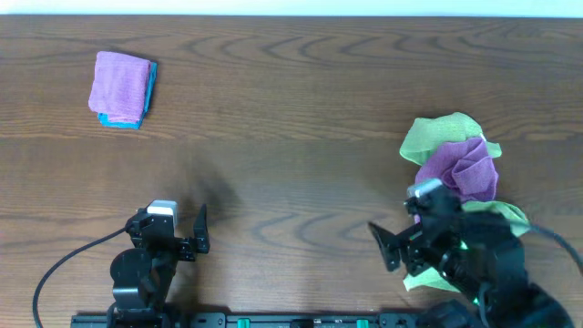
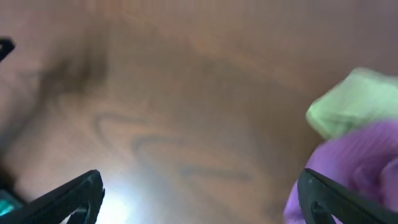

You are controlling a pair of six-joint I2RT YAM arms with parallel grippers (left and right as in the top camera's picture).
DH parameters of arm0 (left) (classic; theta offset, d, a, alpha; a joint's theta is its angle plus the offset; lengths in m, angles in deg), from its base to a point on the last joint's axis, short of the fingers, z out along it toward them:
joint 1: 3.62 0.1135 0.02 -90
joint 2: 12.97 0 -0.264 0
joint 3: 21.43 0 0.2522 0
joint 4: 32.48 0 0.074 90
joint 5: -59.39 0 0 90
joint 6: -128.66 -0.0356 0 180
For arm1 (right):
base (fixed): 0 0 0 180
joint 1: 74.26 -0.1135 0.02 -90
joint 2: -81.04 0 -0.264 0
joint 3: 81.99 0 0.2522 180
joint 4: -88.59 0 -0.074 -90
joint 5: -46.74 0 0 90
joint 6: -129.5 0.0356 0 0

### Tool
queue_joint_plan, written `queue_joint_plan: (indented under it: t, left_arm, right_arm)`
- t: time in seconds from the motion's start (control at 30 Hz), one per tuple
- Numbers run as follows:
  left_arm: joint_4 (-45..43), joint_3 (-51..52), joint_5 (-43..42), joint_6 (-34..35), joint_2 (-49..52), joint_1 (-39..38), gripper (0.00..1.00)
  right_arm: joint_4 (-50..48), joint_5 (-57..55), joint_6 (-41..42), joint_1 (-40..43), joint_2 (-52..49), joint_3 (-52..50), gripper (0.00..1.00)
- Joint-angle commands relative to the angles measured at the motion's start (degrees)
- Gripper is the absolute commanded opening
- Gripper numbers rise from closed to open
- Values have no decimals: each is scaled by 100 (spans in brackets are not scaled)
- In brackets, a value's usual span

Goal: Fold the cloth

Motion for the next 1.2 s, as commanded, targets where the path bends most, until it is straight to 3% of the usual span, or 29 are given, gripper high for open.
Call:
queue_joint_plan:
  t: [0.0, 0.2, 0.47, 0.7, 1.17]
  left_arm:
    - [15, 120, 103, 39, -44, -24, 95]
    - [15, 120, 105, 39, -44, -24, 95]
    - [15, 120, 103, 39, -44, -24, 95]
    - [17, 120, 103, 39, -44, -24, 96]
    - [15, 120, 105, 42, -44, -24, 96]
  right_arm:
    - [-361, -278, -684, 546, 695, -651, 99]
    - [-1115, -232, -691, 1453, 2039, -1998, 99]
    - [-1211, -236, -693, 1596, 3088, -3200, 99]
    - [-1213, -234, -691, 1596, 3099, -3727, 99]
    - [-1167, -236, -691, 1596, 3097, -3720, 99]
